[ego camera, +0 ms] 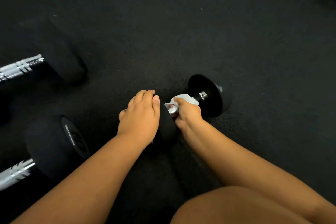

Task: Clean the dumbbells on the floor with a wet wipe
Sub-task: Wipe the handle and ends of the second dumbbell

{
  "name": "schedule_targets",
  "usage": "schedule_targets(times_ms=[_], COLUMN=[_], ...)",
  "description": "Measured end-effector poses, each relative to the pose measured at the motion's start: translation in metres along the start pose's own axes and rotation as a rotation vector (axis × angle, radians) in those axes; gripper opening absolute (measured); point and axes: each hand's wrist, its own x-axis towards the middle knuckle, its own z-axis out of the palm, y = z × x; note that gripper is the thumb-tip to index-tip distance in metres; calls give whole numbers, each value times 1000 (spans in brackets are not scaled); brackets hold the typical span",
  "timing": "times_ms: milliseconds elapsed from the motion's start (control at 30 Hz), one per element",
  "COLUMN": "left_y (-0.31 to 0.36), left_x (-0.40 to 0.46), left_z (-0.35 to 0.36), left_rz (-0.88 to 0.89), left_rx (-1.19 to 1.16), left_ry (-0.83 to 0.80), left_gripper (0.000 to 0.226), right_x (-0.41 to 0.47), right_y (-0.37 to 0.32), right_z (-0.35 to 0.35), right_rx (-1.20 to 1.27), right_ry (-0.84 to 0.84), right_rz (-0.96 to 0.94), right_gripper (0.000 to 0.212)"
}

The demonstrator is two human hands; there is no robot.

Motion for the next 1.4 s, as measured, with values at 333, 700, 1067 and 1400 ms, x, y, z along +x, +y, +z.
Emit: schedule_targets(times_ms=[333, 700, 1067, 1400], left_y=[2, 15, 4, 6], left_x=[4, -5, 41, 38], left_z=[-8, 10, -19, -18], left_rz=[-2, 54, -123, -134], left_rx=[251, 403, 355, 323], left_ry=[1, 54, 138, 95], left_gripper=[47, 62, 48, 48], right_x=[3, 4, -22, 2], right_y=[6, 6, -44, -39], right_z=[-8, -23, -47, -30], right_rx=[120, -336, -709, -1789], right_ry=[-19, -28, 18, -731], right_rz=[-6, -234, -796, -1002], right_gripper=[56, 38, 32, 61])
